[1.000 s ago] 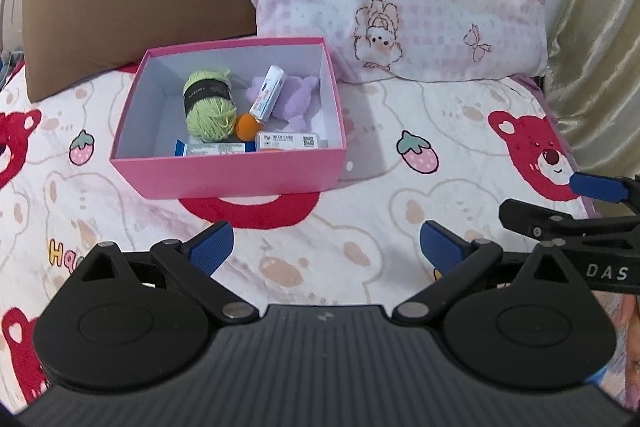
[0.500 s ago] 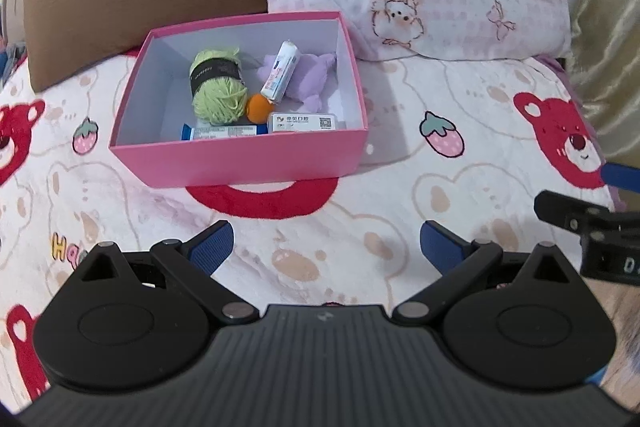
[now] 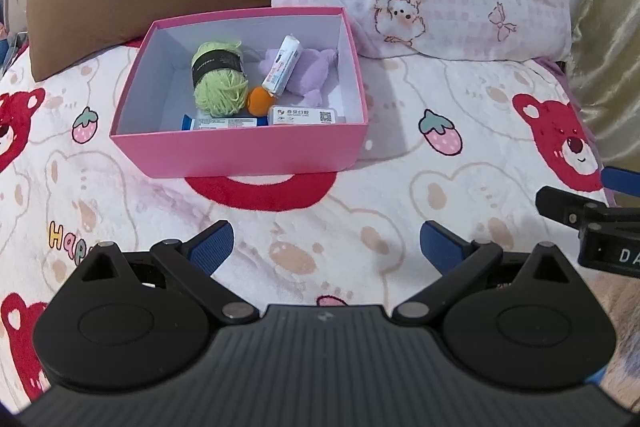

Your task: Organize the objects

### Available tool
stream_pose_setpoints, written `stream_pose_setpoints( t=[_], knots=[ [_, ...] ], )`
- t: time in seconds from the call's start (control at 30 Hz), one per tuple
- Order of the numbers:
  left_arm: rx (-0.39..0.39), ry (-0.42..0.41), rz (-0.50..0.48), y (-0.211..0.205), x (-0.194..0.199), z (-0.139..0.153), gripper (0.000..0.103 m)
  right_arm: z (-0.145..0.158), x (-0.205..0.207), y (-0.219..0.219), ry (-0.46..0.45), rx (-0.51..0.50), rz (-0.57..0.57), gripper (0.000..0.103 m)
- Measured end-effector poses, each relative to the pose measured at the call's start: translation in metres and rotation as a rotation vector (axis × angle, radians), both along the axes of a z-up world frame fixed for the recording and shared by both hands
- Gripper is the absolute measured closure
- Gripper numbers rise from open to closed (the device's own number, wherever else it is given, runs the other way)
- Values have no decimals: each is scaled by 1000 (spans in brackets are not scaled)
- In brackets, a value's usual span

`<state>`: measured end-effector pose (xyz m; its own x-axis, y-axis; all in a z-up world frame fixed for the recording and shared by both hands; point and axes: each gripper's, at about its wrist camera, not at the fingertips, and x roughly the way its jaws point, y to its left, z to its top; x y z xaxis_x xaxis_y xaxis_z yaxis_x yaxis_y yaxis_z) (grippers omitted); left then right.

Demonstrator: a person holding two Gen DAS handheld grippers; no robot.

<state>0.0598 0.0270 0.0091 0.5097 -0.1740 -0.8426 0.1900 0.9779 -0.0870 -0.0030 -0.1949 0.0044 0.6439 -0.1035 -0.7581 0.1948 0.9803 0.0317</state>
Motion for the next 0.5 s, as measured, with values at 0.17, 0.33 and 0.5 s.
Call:
stream_pose_setpoints(
  t=[0.17,0.33,0.5],
  knots=[
    [-6,8,15,4,2,-1,2,0,0,0,-2,3,3,5],
    [0,6,18,4,2,-1,2,-2,1,1,1,10,2,5],
    [-4,38,37,5,4,-4,2,-1,0,1,-1,13,-2,5]
  ],
)
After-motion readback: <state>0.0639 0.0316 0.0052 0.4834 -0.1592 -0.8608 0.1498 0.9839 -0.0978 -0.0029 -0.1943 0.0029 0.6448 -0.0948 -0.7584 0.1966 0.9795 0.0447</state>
